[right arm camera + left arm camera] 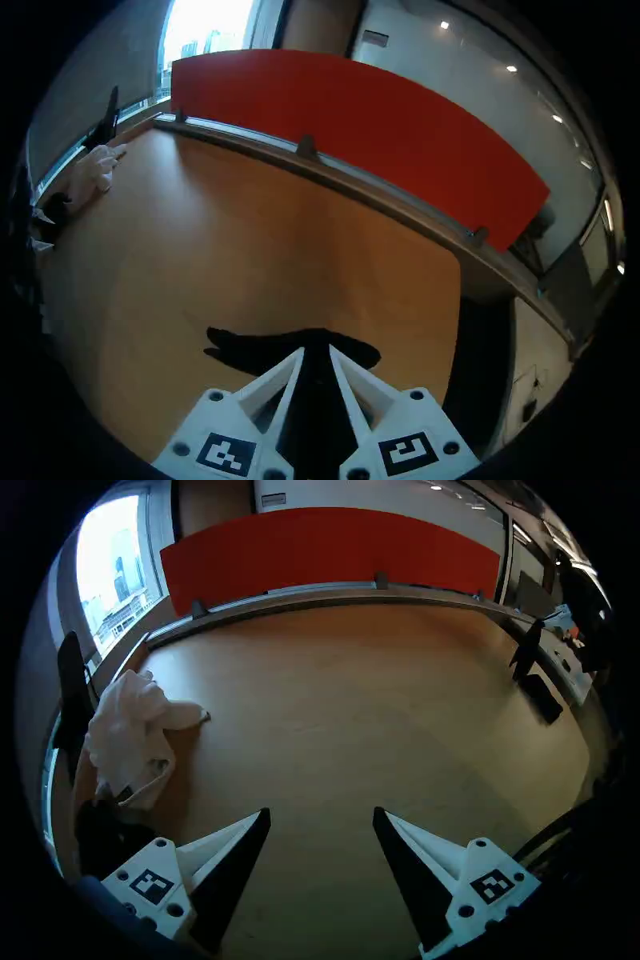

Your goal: Fold towel

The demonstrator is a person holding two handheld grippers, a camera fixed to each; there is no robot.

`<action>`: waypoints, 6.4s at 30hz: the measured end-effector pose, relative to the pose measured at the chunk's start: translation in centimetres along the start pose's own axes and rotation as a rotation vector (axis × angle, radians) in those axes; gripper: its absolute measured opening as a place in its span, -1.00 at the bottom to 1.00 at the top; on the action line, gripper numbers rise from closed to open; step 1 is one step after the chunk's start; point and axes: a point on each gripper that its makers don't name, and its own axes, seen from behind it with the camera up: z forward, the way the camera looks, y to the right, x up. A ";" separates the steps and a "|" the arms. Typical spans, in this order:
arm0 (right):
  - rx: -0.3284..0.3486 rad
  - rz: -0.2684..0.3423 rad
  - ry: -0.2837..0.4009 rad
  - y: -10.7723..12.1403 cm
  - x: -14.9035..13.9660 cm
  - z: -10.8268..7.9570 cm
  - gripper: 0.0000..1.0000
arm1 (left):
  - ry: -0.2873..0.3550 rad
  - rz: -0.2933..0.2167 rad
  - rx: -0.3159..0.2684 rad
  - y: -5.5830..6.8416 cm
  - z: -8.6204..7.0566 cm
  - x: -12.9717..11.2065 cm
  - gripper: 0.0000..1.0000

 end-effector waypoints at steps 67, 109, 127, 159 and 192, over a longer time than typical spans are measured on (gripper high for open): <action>-0.150 0.269 -0.366 1.0 -24.4 -0.5 -0.87 | -0.020 0.049 0.014 0.1 -0.8 -0.4 0.91; -0.202 0.319 -0.359 0.1 -25.1 -1.6 1.00 | -0.008 0.044 0.006 -0.6 -1.3 -0.8 0.91; -0.187 0.370 -0.273 -2.4 -22.2 -2.2 1.00 | 0.006 0.031 -0.004 -0.9 -1.2 -0.7 0.91; -0.122 0.444 0.152 -10.3 -8.6 -2.4 1.00 | 0.057 -0.030 0.023 -1.7 -1.1 0.7 0.91; -0.197 0.402 0.575 -12.9 5.1 -6.0 1.00 | 0.390 -0.102 0.127 -6.4 -1.2 11.6 0.91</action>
